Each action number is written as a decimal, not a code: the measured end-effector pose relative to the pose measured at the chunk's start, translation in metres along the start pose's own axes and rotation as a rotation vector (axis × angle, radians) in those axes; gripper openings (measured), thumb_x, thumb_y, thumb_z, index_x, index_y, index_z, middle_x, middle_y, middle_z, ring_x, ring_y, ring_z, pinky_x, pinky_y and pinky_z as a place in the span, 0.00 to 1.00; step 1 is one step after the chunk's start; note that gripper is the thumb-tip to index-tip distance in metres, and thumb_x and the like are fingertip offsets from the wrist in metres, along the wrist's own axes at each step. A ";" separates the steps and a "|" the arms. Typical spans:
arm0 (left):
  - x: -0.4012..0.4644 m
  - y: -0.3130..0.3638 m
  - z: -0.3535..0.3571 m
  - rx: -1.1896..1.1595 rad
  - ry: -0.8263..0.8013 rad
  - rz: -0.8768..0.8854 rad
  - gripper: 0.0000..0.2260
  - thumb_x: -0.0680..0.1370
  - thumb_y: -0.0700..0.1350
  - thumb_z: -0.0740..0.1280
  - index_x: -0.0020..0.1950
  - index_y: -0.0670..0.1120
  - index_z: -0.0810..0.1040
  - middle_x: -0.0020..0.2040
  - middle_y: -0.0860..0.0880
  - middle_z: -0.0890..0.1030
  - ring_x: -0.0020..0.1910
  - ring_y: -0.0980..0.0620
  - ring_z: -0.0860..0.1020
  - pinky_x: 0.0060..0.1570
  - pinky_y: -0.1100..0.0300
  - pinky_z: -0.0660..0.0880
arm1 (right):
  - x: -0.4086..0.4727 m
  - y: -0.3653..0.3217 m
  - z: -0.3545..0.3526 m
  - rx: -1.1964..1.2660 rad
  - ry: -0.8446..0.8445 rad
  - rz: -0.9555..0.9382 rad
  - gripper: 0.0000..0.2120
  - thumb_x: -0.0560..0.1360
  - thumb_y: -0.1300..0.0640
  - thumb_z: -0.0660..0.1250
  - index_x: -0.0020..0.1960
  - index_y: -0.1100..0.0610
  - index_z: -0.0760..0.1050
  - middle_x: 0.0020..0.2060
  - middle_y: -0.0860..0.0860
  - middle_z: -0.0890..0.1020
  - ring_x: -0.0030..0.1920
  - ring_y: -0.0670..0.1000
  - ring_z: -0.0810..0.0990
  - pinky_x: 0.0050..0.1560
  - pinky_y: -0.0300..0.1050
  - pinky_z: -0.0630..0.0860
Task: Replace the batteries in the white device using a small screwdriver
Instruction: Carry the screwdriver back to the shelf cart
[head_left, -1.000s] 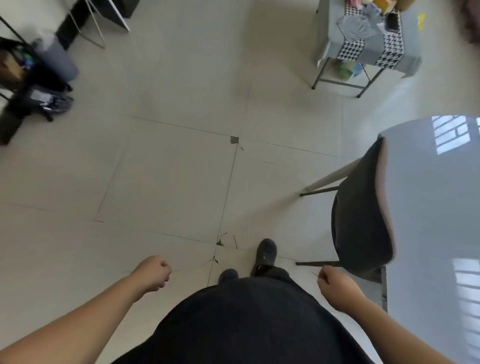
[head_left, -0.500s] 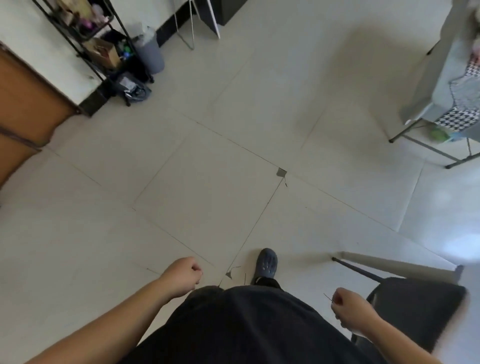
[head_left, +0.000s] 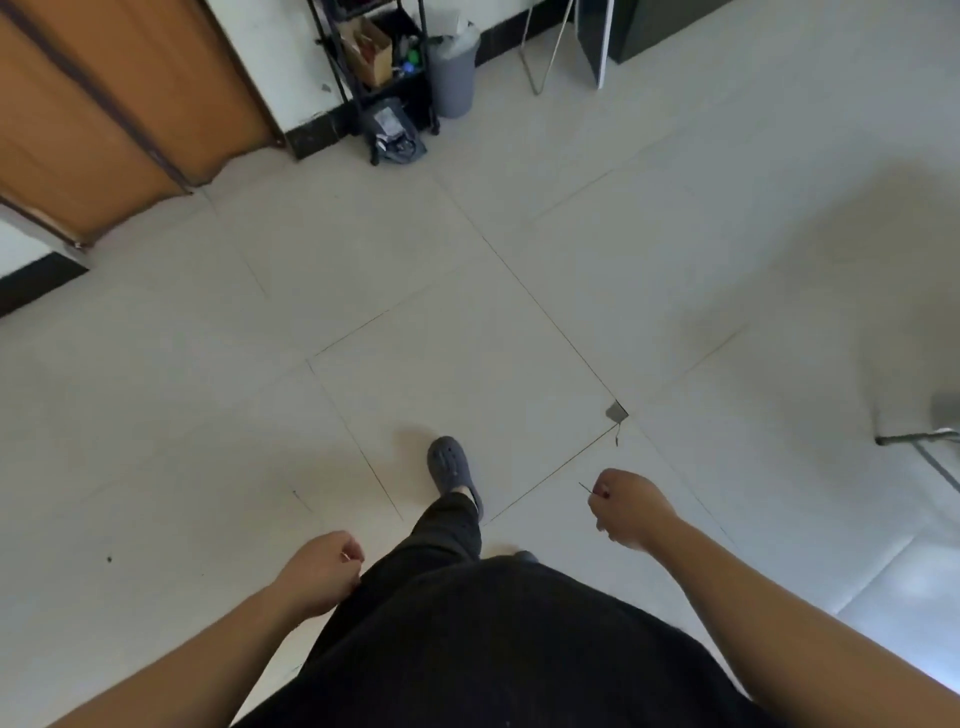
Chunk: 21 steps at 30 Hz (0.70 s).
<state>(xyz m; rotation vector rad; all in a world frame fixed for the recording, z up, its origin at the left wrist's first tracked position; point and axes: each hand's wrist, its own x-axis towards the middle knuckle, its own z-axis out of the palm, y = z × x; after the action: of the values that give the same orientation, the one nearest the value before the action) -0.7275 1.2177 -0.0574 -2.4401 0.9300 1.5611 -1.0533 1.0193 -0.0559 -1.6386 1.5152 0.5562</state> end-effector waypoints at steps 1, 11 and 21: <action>0.007 -0.006 -0.004 0.049 -0.011 -0.002 0.06 0.73 0.39 0.62 0.43 0.49 0.76 0.42 0.51 0.80 0.44 0.50 0.79 0.45 0.58 0.75 | 0.010 -0.013 -0.007 -0.001 -0.003 -0.015 0.08 0.74 0.55 0.56 0.45 0.54 0.74 0.38 0.51 0.82 0.39 0.52 0.82 0.44 0.52 0.82; 0.084 0.022 -0.117 0.226 -0.130 0.005 0.05 0.75 0.43 0.61 0.40 0.51 0.71 0.44 0.51 0.77 0.42 0.52 0.74 0.45 0.60 0.71 | 0.078 -0.079 -0.088 -0.196 -0.043 0.041 0.09 0.77 0.57 0.53 0.45 0.54 0.71 0.37 0.48 0.83 0.34 0.45 0.80 0.37 0.43 0.78; 0.155 0.176 -0.230 -0.129 -0.022 0.107 0.07 0.74 0.41 0.58 0.46 0.48 0.75 0.40 0.52 0.82 0.36 0.55 0.81 0.36 0.60 0.75 | 0.147 -0.086 -0.191 -0.193 0.021 0.139 0.09 0.74 0.59 0.55 0.40 0.54 0.72 0.30 0.48 0.83 0.34 0.46 0.81 0.30 0.39 0.73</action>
<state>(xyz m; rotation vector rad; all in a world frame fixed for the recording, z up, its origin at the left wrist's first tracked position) -0.5961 0.9168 -0.0401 -2.4903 1.0013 1.7308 -0.9833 0.7741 -0.0389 -1.6950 1.6419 0.7845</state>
